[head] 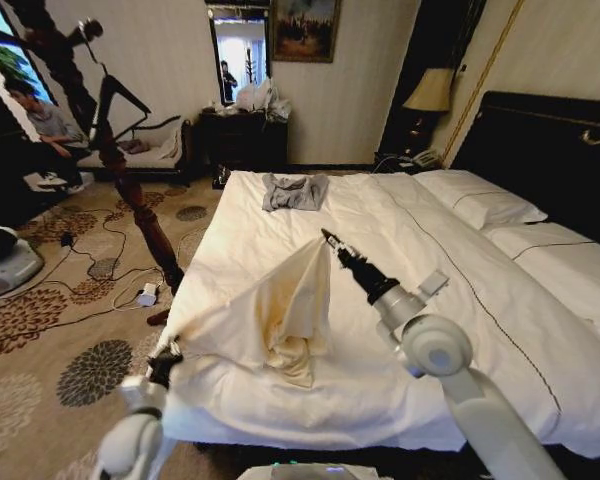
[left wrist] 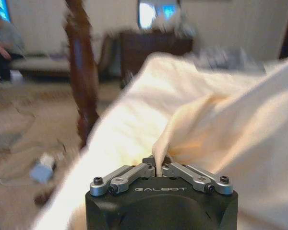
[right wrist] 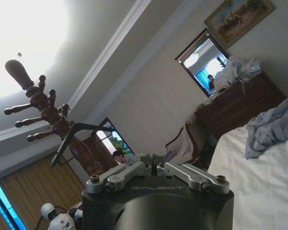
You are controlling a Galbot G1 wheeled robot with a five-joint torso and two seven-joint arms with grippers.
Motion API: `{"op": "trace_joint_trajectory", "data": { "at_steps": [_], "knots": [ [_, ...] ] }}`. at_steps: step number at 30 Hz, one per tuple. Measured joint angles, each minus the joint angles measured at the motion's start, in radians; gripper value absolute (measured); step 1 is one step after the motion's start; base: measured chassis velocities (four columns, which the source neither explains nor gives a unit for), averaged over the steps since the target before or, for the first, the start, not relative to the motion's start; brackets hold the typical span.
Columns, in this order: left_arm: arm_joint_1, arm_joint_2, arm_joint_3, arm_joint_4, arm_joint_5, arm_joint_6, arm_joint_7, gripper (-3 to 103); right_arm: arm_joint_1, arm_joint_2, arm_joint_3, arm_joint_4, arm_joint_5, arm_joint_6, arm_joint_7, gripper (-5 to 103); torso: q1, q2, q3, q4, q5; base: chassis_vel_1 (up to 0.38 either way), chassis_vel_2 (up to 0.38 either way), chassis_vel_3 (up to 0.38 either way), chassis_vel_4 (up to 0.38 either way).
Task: Pick up the clothes from the bed and hang them on the clothes hanger.
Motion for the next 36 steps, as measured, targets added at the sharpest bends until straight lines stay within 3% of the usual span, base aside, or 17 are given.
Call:
{"op": "trace_joint_trajectory", "data": {
  "at_steps": [4,6,7,10,12,13,16,20,22,25,29,32,36],
  "knots": [
    [0.064,0.029,0.032,-0.049,-0.016,0.057,0.000,6,-0.004,0.006,-0.006,-0.009,-0.014,0.000,-0.004,0,0.000,0.000,0.000,0.0002,0.0000,0.000,0.000,0.000,0.000],
    [0.142,0.058,0.037,-0.118,-0.078,0.100,0.000,16,-0.016,0.005,-0.007,-0.012,-0.030,0.001,-0.009,0,0.000,0.000,0.000,0.0004,0.0002,0.000,0.000,0.000,0.000],
    [0.142,0.058,0.037,-0.118,-0.078,0.100,0.000,16,-0.016,0.005,-0.007,-0.012,-0.030,0.001,-0.009,0,0.000,0.000,0.000,0.0004,0.0002,0.000,0.000,0.000,0.000],
    [0.233,0.095,0.017,-0.238,-0.221,0.154,0.009,32,-0.057,-0.008,-0.005,-0.021,-0.066,0.003,-0.021,0,0.000,0.000,0.000,0.0001,0.0002,0.000,0.000,0.000,0.000],
    [0.253,0.104,0.011,-0.274,-0.248,0.168,0.015,32,-0.069,-0.011,-0.005,-0.025,-0.076,0.004,-0.022,0,0.000,0.000,0.000,0.0000,0.0001,0.000,0.000,0.000,0.000],
    [0.265,0.108,0.006,-0.299,-0.257,0.177,0.019,43,-0.077,-0.012,-0.005,-0.028,-0.083,0.004,-0.022,0,0.000,0.000,0.000,-0.0001,0.0001,0.000,0.000,0.000,0.000],
    [0.290,0.112,-0.007,-0.349,-0.258,0.193,0.026,49,-0.086,-0.009,-0.005,-0.033,-0.094,0.005,-0.019,0,0.000,0.000,0.000,-0.0001,0.0000,0.000,0.000,0.000,0.000],
    [0.318,0.108,-0.022,-0.411,-0.274,0.223,0.023,70,-0.089,0.004,-0.007,-0.035,-0.107,0.006,-0.016,0,0.000,0.000,0.000,0.0003,0.0000,0.000,0.000,0.000,0.000],
    [0.317,0.106,-0.022,-0.417,-0.281,0.226,0.023,70,-0.089,0.005,-0.008,-0.035,-0.109,0.006,-0.016,0,0.000,0.000,0.000,0.0003,0.0000,0.000,0.000,0.000,0.000],
    [0.270,0.086,-0.002,-0.428,-0.317,0.233,0.004,86,-0.088,0.006,-0.010,-0.036,-0.113,0.006,-0.014,0,0.000,0.000,0.000,0.0003,0.0000,0.000,0.000,0.000,0.000],
    [0.206,0.075,0.025,-0.405,-0.305,0.244,-0.033,97,-0.089,0.005,-0.014,-0.036,-0.118,0.006,-0.014,0,0.000,0.000,0.000,0.0001,-0.0002,0.000,0.000,0.000,0.000],
    [0.124,0.102,0.086,-0.344,-0.223,0.280,-0.072,100,-0.092,0.005,-0.020,-0.038,-0.130,0.006,-0.015,0,0.000,0.000,0.000,-0.0001,-0.0003,0.000,0.000,0.000,0.000],
    [0.105,0.150,0.122,-0.284,-0.127,0.286,-0.086,100,-0.094,0.010,-0.023,-0.041,-0.139,0.006,-0.016,0,0.000,0.000,0.000,0.0001,-0.0001,0.000,0.000,0.000,0.000]
  ]
}}
